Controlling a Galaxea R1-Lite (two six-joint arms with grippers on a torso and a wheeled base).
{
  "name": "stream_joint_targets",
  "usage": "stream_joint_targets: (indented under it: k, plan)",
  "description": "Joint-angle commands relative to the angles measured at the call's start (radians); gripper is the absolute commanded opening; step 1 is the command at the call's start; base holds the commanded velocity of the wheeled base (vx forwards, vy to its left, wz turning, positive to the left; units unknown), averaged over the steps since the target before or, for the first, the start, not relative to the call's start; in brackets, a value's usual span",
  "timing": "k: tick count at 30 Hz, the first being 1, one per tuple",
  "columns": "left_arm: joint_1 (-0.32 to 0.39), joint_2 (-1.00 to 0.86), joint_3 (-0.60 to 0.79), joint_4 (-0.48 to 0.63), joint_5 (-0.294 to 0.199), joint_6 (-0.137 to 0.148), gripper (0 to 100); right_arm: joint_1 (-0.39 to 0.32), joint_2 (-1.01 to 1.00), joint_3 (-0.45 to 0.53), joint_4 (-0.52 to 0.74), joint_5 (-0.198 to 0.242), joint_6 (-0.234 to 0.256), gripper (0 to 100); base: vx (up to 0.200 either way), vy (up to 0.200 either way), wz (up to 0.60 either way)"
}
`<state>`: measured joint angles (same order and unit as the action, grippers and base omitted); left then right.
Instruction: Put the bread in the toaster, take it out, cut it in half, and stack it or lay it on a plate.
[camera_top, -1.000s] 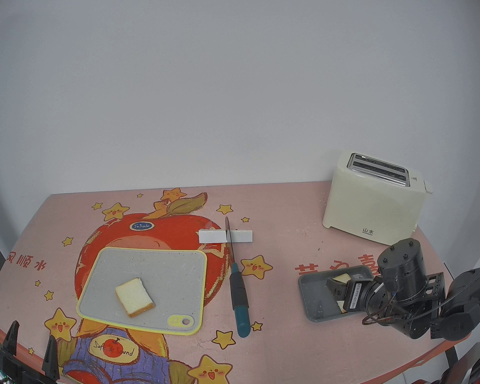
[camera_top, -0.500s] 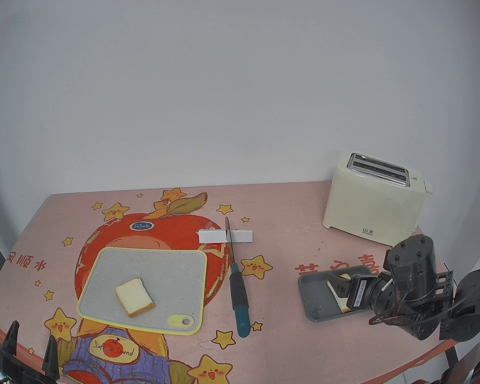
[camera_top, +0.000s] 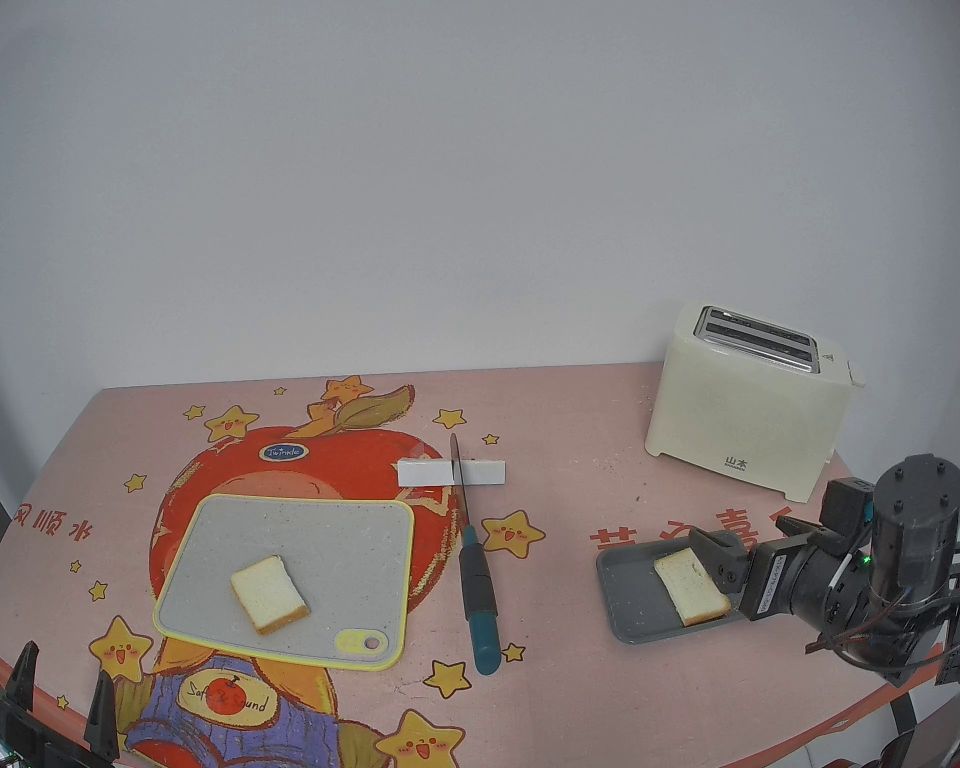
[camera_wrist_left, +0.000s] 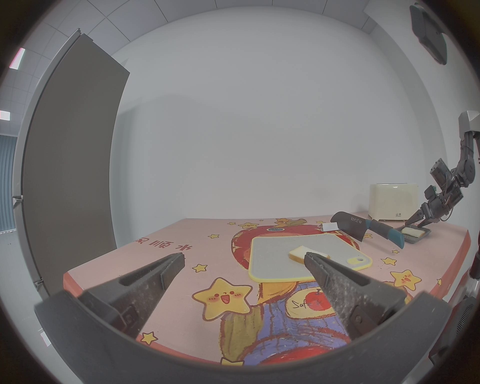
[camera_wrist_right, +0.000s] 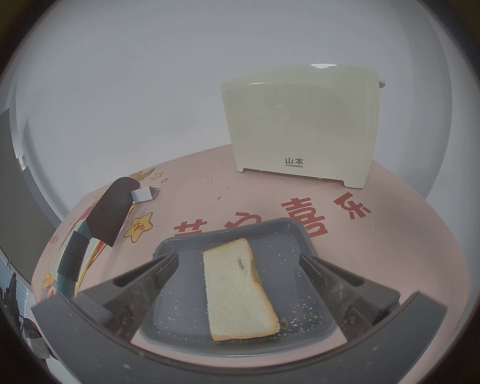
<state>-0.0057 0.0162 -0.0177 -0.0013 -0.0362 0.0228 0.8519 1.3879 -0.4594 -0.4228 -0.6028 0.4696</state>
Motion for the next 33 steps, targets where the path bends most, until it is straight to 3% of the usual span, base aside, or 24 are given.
stream_joint_targets:
  k: [1, 11, 29, 33]
  plan:
    - [0.000, 0.001, 0.018, 0.000, -0.001, 0.000, 100, 0.004, -0.015, 0.004, -0.001, 0.000, 0.000, 100, 0.000, 0.000, 0.00]
    - [0.001, 0.001, 0.018, 0.000, -0.001, 0.000, 100, 0.018, -0.016, 0.004, -0.001, 0.000, 0.000, 100, 0.000, 0.000, 0.00]
    - [0.001, 0.001, 0.018, 0.000, 0.001, 0.000, 100, 0.026, -0.013, 0.015, -0.001, 0.003, -0.003, 100, 0.000, 0.200, 0.00]
    - [0.003, 0.001, 0.018, 0.000, 0.002, -0.001, 100, 0.026, -0.015, 0.016, -0.001, 0.003, -0.003, 100, 0.000, 0.000, 0.00]
